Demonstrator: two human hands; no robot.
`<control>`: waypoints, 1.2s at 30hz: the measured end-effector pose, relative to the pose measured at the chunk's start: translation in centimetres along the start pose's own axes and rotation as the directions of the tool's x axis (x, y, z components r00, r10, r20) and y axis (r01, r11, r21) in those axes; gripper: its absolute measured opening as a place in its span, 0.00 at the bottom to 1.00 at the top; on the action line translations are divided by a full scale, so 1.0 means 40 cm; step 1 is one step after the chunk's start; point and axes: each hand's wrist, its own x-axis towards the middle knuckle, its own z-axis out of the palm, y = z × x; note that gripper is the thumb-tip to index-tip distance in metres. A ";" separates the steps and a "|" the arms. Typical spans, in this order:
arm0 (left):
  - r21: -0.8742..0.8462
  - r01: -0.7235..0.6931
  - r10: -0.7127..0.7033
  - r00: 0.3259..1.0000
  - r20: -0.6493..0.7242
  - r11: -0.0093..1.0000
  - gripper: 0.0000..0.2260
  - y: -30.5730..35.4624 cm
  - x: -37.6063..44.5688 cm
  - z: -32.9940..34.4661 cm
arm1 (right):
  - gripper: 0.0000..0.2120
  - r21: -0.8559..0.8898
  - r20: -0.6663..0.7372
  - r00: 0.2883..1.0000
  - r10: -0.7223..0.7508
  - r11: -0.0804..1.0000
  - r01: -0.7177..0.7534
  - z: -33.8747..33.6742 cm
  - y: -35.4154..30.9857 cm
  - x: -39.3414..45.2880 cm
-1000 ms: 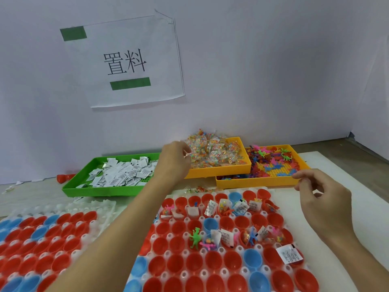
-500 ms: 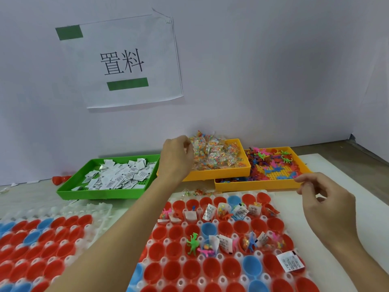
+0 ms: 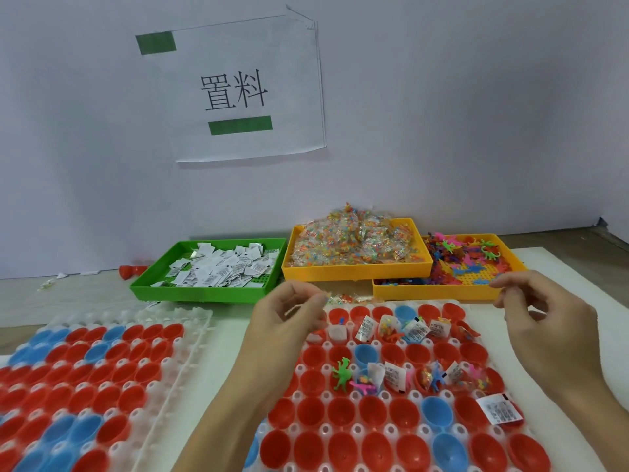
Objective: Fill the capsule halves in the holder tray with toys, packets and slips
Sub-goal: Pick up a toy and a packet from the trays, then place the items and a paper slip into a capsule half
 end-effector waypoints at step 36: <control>0.704 -0.256 0.158 0.966 0.203 0.663 0.09 0.005 -0.071 -0.048 | 0.17 0.018 0.674 0.731 -0.104 0.992 0.124 0.122 -0.259 -0.130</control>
